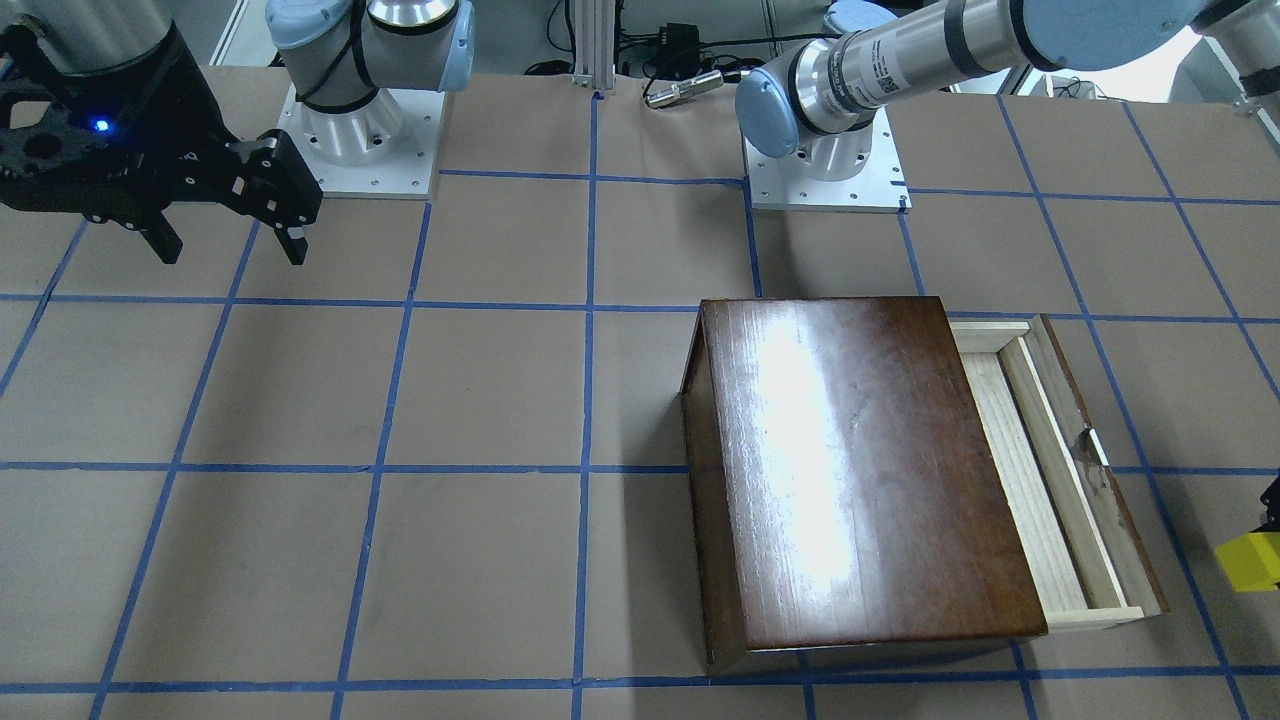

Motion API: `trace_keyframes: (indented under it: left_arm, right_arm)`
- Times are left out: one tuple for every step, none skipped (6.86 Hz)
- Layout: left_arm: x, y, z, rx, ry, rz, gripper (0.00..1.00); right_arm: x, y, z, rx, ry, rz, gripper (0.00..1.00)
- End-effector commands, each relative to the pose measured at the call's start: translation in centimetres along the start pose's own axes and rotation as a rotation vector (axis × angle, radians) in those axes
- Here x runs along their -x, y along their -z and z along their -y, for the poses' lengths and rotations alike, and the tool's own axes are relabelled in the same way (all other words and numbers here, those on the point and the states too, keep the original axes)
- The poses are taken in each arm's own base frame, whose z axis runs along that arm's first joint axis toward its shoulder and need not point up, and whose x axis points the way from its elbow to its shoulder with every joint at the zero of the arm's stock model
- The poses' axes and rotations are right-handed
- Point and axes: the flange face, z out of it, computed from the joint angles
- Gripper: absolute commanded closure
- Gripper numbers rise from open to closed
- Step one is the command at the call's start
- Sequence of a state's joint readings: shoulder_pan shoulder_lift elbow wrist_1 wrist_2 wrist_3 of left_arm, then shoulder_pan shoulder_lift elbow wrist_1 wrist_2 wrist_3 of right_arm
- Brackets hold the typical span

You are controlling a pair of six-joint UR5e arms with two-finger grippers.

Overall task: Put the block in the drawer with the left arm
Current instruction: 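Lift the yellow cube and carry it over the open drawer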

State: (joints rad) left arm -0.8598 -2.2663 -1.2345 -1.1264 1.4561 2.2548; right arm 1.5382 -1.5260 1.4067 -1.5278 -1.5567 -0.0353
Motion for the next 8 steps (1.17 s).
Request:
trace_keyframes:
  left_arm:
    - [-1.5,7.2,2.7,-0.044,0.024,-0.062,1.0]
    - [-2.8,10.4,4.5,-0.08,0.107,-0.111,1.0]
    - [-3.5,13.7,6.8,-0.082,0.211,-0.127,1.0]
    - [-2.5,15.6,11.5,-0.065,0.228,-0.128,1.0]
    - [-1.5,17.5,17.0,-0.045,0.177,-0.123,1.0]
    - [-0.9,18.4,21.9,-0.004,0.097,-0.129,1.0]
    - [-1.0,18.3,25.5,0.01,0.028,-0.137,1.0]
    - [-1.4,16.6,27.7,-0.001,-0.023,-0.155,1.0]
  right_arm:
    - [0.0,-0.1,0.0,0.001,0.0,0.0,0.0]
    - [0.0,-0.1,0.0,0.001,0.0,0.0,0.0]
    - [0.0,0.0,0.0,0.0,0.0,0.0,0.0]
    - [0.0,-0.1,0.1,0.001,-0.001,0.001,0.0]
    - [0.0,-0.1,0.1,0.001,-0.001,0.001,0.0]
    - [0.0,0.0,0.0,0.0,0.0,0.001,0.0]
    - [0.0,0.0,0.0,0.0,0.0,0.001,0.0]
    - [0.0,-0.1,0.0,0.001,0.0,0.001,0.0]
